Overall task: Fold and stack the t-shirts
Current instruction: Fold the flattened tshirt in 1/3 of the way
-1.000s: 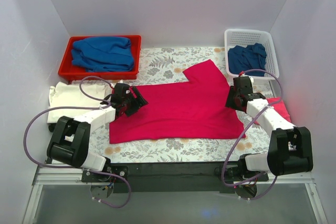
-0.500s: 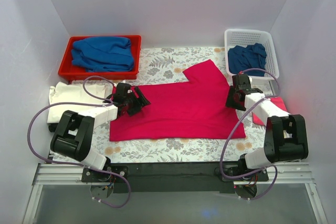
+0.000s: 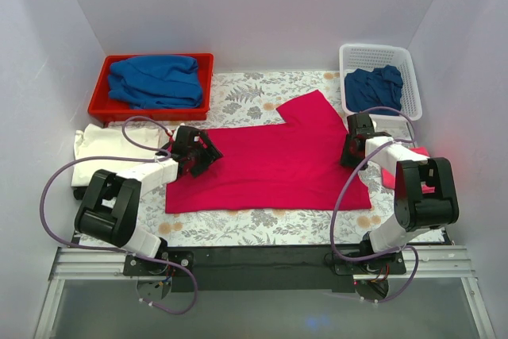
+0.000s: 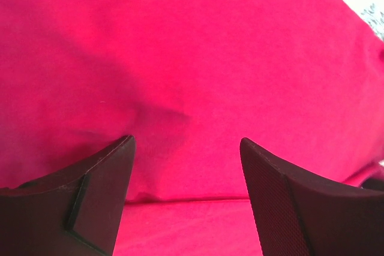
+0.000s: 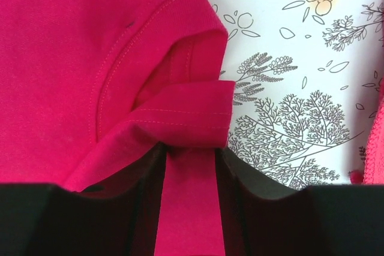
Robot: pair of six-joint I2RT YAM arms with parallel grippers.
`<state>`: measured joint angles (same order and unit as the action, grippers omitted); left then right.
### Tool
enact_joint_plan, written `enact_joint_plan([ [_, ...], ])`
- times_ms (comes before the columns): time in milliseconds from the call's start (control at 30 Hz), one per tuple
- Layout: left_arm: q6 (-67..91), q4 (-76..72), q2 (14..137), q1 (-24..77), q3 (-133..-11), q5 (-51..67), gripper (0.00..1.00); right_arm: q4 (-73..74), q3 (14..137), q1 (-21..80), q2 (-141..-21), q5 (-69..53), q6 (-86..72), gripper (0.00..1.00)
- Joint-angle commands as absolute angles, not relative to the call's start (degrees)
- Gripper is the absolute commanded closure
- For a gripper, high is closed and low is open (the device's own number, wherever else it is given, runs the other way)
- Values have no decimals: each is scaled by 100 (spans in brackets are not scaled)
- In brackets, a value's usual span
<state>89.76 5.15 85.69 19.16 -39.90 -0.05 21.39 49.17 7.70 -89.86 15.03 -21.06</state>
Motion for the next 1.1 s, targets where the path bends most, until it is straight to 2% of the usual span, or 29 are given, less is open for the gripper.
enact_joint_plan([
  [0,9105,1151,8341,1890,-3858,-641,30,2127,5028,729,-9044,1634,-2206,57],
  [167,9184,1292,8306,1898,-3894,-791,30,2346,4887,712,-8773,2170,-2364,57],
  [267,9237,1336,8279,1898,-3885,-852,30,2478,4843,686,-8596,2478,-2382,63],
  [367,9255,1362,8244,1898,-3894,-853,30,2531,4790,668,-8412,2487,-2373,90],
  [400,9255,1362,8218,1898,-3902,-853,30,2531,4781,659,-8368,2444,-2373,96],
  [433,9255,1362,8209,1890,-3911,-835,30,2540,4773,668,-8315,2409,-2364,96],
  [467,9229,1362,8200,1890,-3920,-818,30,2523,4772,668,-8193,2382,-2347,94],
  [567,9158,1327,8200,1898,-3981,-739,30,2391,4781,677,-7885,2224,-2224,80],
  [600,9097,1310,8209,1898,-3999,-651,30,2338,4799,677,-7823,2180,-2206,71],
  [700,9044,1248,8262,1898,-4060,-484,30,2320,4948,668,-7752,2197,-2119,59],
  [800,9026,1204,8288,1898,-4069,-387,30,2320,5141,668,-8006,2215,-2066,55],
  [1067,8965,1195,8244,1898,-4052,-352,30,1935,5344,659,-8639,2109,-2118,54],
])
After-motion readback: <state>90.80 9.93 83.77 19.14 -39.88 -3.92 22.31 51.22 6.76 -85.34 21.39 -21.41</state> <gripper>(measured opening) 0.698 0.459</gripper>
